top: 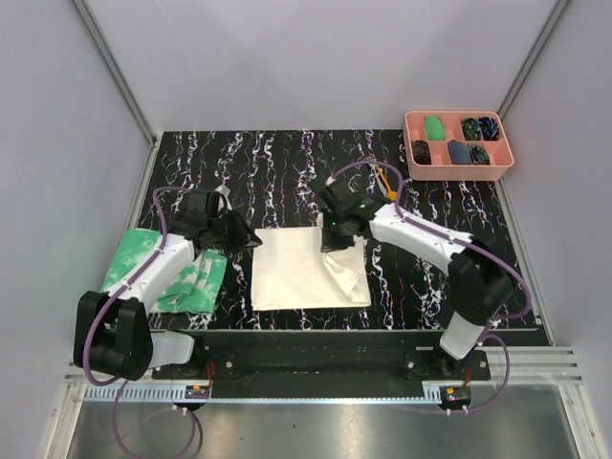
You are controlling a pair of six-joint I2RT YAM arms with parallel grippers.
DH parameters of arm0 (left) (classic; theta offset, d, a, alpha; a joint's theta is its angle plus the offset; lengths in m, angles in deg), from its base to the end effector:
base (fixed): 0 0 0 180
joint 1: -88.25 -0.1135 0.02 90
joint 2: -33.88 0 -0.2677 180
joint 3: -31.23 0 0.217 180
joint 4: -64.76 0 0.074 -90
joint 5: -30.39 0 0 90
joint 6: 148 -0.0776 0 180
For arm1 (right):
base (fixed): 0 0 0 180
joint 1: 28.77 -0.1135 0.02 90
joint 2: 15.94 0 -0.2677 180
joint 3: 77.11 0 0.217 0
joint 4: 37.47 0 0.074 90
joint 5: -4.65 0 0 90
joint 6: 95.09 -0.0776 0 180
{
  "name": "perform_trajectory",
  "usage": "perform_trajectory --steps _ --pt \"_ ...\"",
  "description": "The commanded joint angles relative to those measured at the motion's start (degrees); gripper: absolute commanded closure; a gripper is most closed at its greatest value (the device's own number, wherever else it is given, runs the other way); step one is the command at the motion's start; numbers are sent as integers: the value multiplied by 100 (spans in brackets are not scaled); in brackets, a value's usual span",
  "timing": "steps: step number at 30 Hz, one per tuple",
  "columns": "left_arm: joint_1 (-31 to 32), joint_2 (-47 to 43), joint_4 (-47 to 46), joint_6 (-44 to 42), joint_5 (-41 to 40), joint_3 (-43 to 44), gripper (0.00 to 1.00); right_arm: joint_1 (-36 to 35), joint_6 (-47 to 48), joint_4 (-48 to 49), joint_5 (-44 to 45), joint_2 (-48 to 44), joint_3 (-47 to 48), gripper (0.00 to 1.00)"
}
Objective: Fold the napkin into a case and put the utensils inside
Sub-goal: Fold the rectangle-folded napkin at the center of the board.
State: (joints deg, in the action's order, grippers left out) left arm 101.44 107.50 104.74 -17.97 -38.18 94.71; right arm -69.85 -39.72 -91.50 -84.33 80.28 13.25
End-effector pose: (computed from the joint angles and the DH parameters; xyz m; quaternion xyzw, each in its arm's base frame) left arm 0.2388 -0.0851 0.2199 -0.1527 0.9132 -0.3064 0.2213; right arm 0.2579 0.2230 0.2263 -0.0520 0.9642 0.1526 0.2104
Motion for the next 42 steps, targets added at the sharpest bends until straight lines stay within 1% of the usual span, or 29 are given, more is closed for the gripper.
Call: perform_trajectory --steps 1,2,7,12,14,21,31,42 --pt "-211 -164 113 -66 -95 -215 80 -417 -781 729 -506 387 541 100" --pt "-229 -190 113 -57 -113 -268 80 -540 -825 791 -593 432 585 100" --pt "-256 -200 -36 22 -209 -426 80 -638 -1151 1248 -919 713 647 100" --pt "-256 3 -186 180 -542 -734 85 -691 -1238 1354 -1217 950 840 100" --pt "-247 38 -405 294 -561 -900 85 -708 -1309 1530 -1393 1012 858 100" --pt "-10 363 -546 453 -666 -1077 88 -752 -1520 1793 -1604 1477 1113 100" --pt "105 91 -678 716 -957 -1612 91 -752 -1792 2224 -1868 2058 1271 100" --pt "131 196 -801 761 -851 -1692 91 -726 -2021 2435 -2027 2646 1534 100"
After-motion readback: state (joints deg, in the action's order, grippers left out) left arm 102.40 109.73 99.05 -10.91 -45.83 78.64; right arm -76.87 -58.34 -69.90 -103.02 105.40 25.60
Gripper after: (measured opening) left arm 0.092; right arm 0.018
